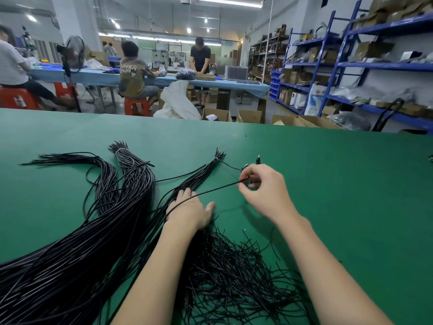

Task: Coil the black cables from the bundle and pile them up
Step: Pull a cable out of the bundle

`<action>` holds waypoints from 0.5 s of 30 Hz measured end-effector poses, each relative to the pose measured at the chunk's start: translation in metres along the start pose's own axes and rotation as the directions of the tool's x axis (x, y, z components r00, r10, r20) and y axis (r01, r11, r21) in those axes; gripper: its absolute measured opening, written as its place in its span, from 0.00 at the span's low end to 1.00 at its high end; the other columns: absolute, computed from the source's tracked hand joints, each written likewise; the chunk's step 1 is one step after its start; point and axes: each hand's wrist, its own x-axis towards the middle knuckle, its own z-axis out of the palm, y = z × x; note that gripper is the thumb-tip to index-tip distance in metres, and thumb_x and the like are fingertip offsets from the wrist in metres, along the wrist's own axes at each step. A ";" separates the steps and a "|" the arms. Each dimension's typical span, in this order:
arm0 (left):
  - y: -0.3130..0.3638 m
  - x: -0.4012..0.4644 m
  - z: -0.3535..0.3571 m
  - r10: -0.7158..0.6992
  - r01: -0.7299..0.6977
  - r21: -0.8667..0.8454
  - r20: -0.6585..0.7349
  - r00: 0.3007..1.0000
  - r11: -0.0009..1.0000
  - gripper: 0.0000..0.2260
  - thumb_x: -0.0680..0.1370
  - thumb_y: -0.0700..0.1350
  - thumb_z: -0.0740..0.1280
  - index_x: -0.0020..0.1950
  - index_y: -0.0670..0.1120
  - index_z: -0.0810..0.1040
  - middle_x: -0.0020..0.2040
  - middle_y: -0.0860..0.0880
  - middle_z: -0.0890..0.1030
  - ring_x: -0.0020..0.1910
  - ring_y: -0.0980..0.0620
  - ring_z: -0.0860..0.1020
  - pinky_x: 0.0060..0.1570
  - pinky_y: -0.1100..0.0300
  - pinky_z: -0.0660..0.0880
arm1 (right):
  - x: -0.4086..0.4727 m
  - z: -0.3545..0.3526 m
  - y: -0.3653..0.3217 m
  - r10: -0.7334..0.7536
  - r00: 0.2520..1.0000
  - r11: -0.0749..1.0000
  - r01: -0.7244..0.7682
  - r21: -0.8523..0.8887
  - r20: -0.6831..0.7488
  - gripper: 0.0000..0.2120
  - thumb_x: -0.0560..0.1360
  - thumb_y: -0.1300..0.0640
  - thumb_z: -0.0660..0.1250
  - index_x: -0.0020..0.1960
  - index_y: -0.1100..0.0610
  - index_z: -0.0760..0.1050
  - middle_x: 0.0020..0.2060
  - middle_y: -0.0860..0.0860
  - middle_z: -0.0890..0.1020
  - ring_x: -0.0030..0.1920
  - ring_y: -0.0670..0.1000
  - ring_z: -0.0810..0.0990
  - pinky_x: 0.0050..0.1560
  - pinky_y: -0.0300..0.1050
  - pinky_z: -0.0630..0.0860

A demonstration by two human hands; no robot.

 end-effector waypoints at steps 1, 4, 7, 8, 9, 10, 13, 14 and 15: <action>0.000 0.000 -0.003 -0.007 0.007 -0.012 -0.033 0.999 1.000 0.31 0.83 0.62 0.52 0.79 0.41 0.61 0.79 0.45 0.61 0.78 0.47 0.58 0.74 0.48 0.63 | -0.004 0.004 0.001 0.026 1.000 1.000 -0.026 0.014 -0.006 0.08 0.73 0.61 0.74 0.42 0.50 0.78 0.47 0.49 0.81 0.46 0.48 0.82 0.49 0.38 0.79; 0.002 0.004 -0.008 -0.018 0.009 -0.040 -0.226 0.974 0.999 0.23 0.83 0.58 0.56 0.69 0.43 0.73 0.71 0.46 0.71 0.70 0.46 0.70 0.64 0.49 0.71 | -0.018 0.016 0.000 0.086 0.996 0.994 -0.086 0.074 0.014 0.07 0.75 0.58 0.74 0.42 0.48 0.79 0.47 0.45 0.82 0.47 0.41 0.82 0.49 0.35 0.79; 0.014 0.026 -0.010 0.075 -0.080 -0.008 -0.288 0.955 0.997 0.22 0.83 0.56 0.56 0.72 0.44 0.69 0.76 0.46 0.67 0.75 0.46 0.63 0.69 0.48 0.65 | -0.029 0.024 -0.005 0.113 0.994 0.982 -0.113 0.153 0.007 0.06 0.75 0.56 0.74 0.42 0.48 0.80 0.43 0.41 0.83 0.43 0.38 0.82 0.44 0.28 0.77; 0.019 0.036 -0.009 0.130 -0.128 0.024 -0.239 0.962 0.991 0.25 0.84 0.56 0.54 0.78 0.44 0.62 0.80 0.47 0.59 0.79 0.47 0.56 0.73 0.46 0.59 | -0.031 0.025 -0.006 0.115 0.993 0.977 -0.114 0.181 0.005 0.06 0.76 0.56 0.74 0.41 0.48 0.80 0.42 0.40 0.83 0.42 0.38 0.82 0.44 0.29 0.77; 0.025 0.046 -0.007 0.186 -0.177 0.065 -0.176 0.967 0.982 0.28 0.84 0.57 0.52 0.81 0.45 0.54 0.83 0.49 0.51 0.81 0.48 0.49 0.76 0.44 0.53 | -0.034 0.026 -0.008 0.113 0.994 0.972 -0.113 0.204 0.012 0.07 0.76 0.56 0.74 0.41 0.48 0.80 0.41 0.39 0.84 0.43 0.37 0.82 0.45 0.30 0.78; 0.030 0.056 -0.004 0.226 -0.215 0.098 -0.119 0.967 0.972 0.30 0.85 0.57 0.50 0.82 0.45 0.48 0.83 0.50 0.46 0.81 0.49 0.44 0.78 0.41 0.49 | -0.036 0.027 -0.008 0.114 0.993 0.968 -0.117 0.220 0.026 0.08 0.76 0.56 0.74 0.41 0.47 0.79 0.41 0.38 0.83 0.43 0.37 0.83 0.46 0.31 0.79; 0.030 0.077 0.006 0.198 -0.196 0.114 -0.014 0.980 0.974 0.31 0.84 0.60 0.46 0.83 0.46 0.44 0.83 0.51 0.42 0.81 0.49 0.40 0.76 0.35 0.44 | -0.039 0.029 -0.003 0.172 0.983 0.957 -0.182 0.227 0.063 0.08 0.75 0.54 0.75 0.40 0.46 0.79 0.43 0.38 0.84 0.42 0.39 0.84 0.50 0.40 0.82; 0.028 0.081 0.009 0.167 -0.164 0.112 -0.013 0.986 0.980 0.32 0.84 0.62 0.46 0.83 0.46 0.45 0.83 0.51 0.42 0.81 0.49 0.41 0.76 0.34 0.44 | -0.040 0.029 -0.001 0.189 0.979 0.955 -0.201 0.216 0.074 0.07 0.75 0.54 0.76 0.40 0.46 0.79 0.43 0.39 0.84 0.41 0.39 0.84 0.51 0.42 0.83; 0.027 0.084 0.009 0.137 -0.135 0.102 -0.022 0.990 0.986 0.33 0.83 0.63 0.45 0.83 0.46 0.46 0.83 0.51 0.43 0.81 0.49 0.42 0.75 0.34 0.45 | -0.039 0.028 0.001 0.196 0.977 0.957 -0.209 0.202 0.085 0.07 0.74 0.54 0.76 0.40 0.47 0.80 0.43 0.39 0.84 0.41 0.39 0.84 0.51 0.44 0.83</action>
